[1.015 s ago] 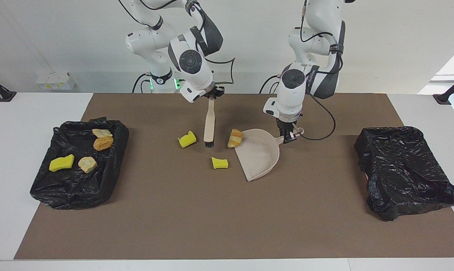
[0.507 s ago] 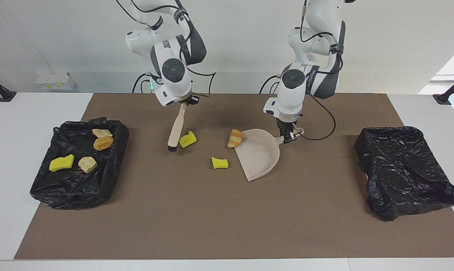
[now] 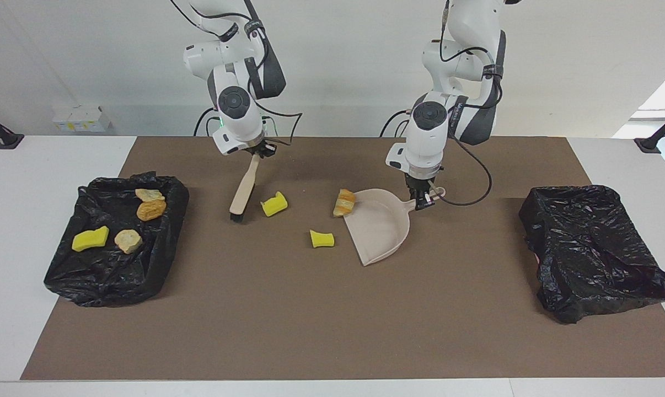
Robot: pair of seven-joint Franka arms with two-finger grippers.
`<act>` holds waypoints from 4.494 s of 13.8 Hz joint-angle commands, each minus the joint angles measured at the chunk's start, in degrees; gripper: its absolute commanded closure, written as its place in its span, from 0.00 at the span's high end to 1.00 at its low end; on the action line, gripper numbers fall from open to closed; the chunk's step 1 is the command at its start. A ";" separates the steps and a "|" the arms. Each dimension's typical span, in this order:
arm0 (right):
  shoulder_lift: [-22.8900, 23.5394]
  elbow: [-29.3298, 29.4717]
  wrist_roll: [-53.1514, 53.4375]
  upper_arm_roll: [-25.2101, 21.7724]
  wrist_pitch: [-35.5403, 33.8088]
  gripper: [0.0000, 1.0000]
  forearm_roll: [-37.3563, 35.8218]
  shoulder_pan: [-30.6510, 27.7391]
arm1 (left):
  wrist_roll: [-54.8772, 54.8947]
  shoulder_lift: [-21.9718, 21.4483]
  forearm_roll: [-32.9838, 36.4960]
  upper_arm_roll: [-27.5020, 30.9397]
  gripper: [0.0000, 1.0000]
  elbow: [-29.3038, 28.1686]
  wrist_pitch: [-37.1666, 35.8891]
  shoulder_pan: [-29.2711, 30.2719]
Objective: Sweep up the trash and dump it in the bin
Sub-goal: 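Sweep the sponge and bread pieces toward the dustpan with the right gripper, then push the pieces into the dustpan with the brush in the right gripper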
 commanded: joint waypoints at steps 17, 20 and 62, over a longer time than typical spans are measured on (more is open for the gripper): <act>21.59 23.16 -6.18 1.37 9.80 0.00 16.65 17.57 | 0.01 -1.33 1.15 -0.07 0.00 -1.85 0.36 1.08; 20.98 24.12 -6.09 2.25 8.49 0.00 16.75 17.83 | 0.01 -1.33 1.06 -0.07 0.00 -1.85 0.36 1.17; 22.83 37.92 -9.53 2.60 -9.26 0.00 -0.75 11.33 | 16.18 1.04 1.06 -0.07 0.00 1.31 0.54 6.71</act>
